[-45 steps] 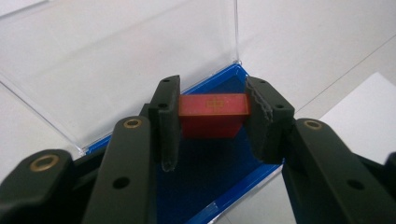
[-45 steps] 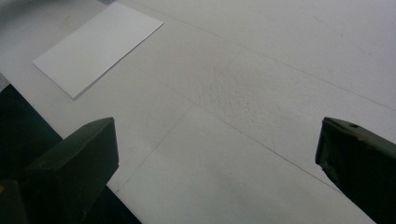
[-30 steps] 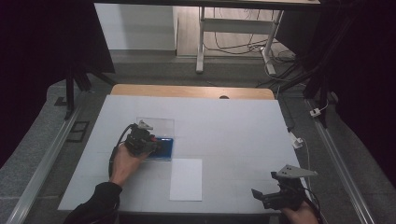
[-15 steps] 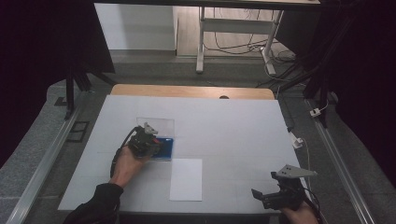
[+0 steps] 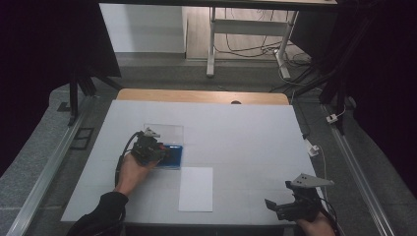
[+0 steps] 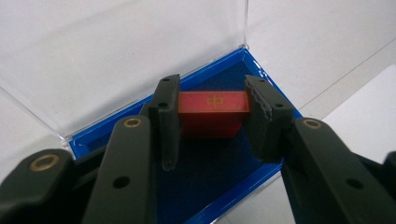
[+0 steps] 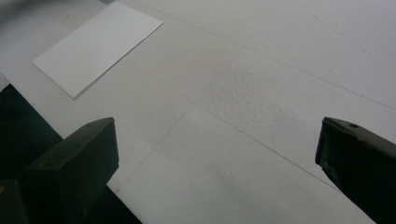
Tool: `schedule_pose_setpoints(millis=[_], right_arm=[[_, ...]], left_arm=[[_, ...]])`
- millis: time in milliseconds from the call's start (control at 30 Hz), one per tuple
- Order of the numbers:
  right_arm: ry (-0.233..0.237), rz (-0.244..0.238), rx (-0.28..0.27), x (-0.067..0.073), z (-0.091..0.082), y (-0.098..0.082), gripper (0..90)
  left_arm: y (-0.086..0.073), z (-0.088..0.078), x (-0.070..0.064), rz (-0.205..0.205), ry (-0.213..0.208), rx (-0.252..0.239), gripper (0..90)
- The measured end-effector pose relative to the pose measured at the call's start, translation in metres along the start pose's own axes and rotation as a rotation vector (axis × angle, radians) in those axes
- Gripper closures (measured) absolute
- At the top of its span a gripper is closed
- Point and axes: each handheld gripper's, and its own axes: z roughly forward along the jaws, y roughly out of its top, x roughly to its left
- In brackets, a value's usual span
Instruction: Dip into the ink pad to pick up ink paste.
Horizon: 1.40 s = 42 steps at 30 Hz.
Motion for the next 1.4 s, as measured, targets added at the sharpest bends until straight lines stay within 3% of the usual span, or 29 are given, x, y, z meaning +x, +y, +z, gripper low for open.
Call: schedule_pose_setpoints(millis=[100,267,333,567,800,1033,1200,1400], right_arm=[[0.000,0.000,0.000,0.000,0.000,0.000,0.0],[-0.001,-0.001,0.004,0.000,0.000,0.000,0.0],[-0.001,-0.001,0.005,0.000,0.000,0.000,0.0],[0.002,0.000,-0.002,0.000,0.000,0.000,0.0],[0.003,0.002,-0.004,0.000,0.000,0.000,0.0],[0.005,0.004,-0.006,0.000,-0.001,0.000,0.0],[0.006,0.001,-0.006,0.000,-0.001,0.000,0.0],[0.006,0.000,-0.006,0.000,-0.001,0.000,0.0]], left_arm=[[0.001,0.000,-0.003,0.020,0.020,0.007,59.0],[0.002,0.001,-0.016,0.086,0.098,0.017,59.0],[0.002,0.001,-0.018,0.100,0.106,0.020,59.0],[0.001,0.000,-0.006,0.039,0.039,0.003,58.8],[0.000,-0.001,-0.004,0.021,0.026,-0.012,58.5],[-0.001,-0.005,-0.003,0.029,0.038,-0.026,58.4],[-0.001,-0.012,-0.001,0.004,0.020,-0.054,58.4],[-0.001,-0.017,-0.002,0.004,-0.003,-0.066,58.3]])
